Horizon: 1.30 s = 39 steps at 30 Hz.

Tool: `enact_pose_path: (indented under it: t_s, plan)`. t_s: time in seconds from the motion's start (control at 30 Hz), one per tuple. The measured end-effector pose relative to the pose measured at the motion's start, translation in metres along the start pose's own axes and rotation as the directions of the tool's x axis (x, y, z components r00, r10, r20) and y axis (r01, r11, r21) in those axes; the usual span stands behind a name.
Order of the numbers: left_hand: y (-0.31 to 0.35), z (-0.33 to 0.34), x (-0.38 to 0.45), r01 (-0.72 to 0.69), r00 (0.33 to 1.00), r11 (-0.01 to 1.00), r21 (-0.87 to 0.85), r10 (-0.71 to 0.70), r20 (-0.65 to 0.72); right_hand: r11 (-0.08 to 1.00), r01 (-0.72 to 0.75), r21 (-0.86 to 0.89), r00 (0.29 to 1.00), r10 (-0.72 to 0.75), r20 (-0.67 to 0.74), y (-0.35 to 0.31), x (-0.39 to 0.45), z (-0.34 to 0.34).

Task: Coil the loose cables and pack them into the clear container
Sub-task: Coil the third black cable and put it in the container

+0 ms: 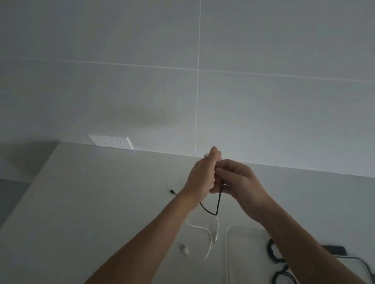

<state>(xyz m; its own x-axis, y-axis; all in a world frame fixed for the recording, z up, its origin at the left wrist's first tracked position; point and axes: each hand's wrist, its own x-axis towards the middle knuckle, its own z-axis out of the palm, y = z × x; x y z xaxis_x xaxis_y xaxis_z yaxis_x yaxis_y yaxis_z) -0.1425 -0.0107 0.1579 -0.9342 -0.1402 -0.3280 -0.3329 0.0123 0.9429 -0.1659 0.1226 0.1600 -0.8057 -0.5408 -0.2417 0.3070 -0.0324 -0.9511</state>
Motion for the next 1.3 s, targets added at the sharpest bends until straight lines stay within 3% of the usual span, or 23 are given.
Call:
enact_pose_path:
  t_s: [0.17,0.43,0.6,0.7,0.8,1.0,1.17,1.3]
  plan:
    - [0.022,0.005,-0.008,-0.031,0.999,0.999,-0.032,0.031,0.011,0.985,0.129,-0.119,0.990,-0.135,-0.044,-0.017,-0.024,0.006]
    - [0.034,0.013,-0.034,-0.017,0.997,0.996,-0.084,0.023,0.071,0.979,0.193,-0.064,0.976,-0.198,-0.091,-0.023,-0.049,0.012]
    - [0.072,0.012,-0.056,-0.156,0.983,0.914,-0.373,0.181,0.033,0.991,0.125,-0.053,0.992,-0.124,0.014,-0.011,-0.068,0.014]
    - [0.105,0.006,-0.076,-0.131,0.967,0.801,-0.585,0.234,0.104,0.985,0.128,-0.117,0.990,-0.120,0.073,-0.002,-0.073,0.016]
    - [0.120,0.002,-0.096,-0.101,0.951,0.777,-0.621,0.260,0.170,0.950,0.150,-0.273,0.986,-0.123,0.112,-0.001,-0.067,0.016]
    - [0.103,-0.002,-0.122,0.082,0.952,0.740,-0.667,0.139,0.271,0.831,0.102,-0.547,0.994,-0.058,0.098,-0.012,-0.039,0.001]
    - [0.073,-0.014,-0.126,0.168,0.968,0.810,-0.562,-0.029,0.248,0.926,0.028,-0.376,0.993,0.018,0.117,-0.067,-0.013,-0.004]
    - [0.060,-0.019,-0.120,0.192,0.979,0.811,-0.552,-0.120,0.164,0.895,0.091,-0.437,0.968,0.025,0.251,-0.126,-0.020,0.023]
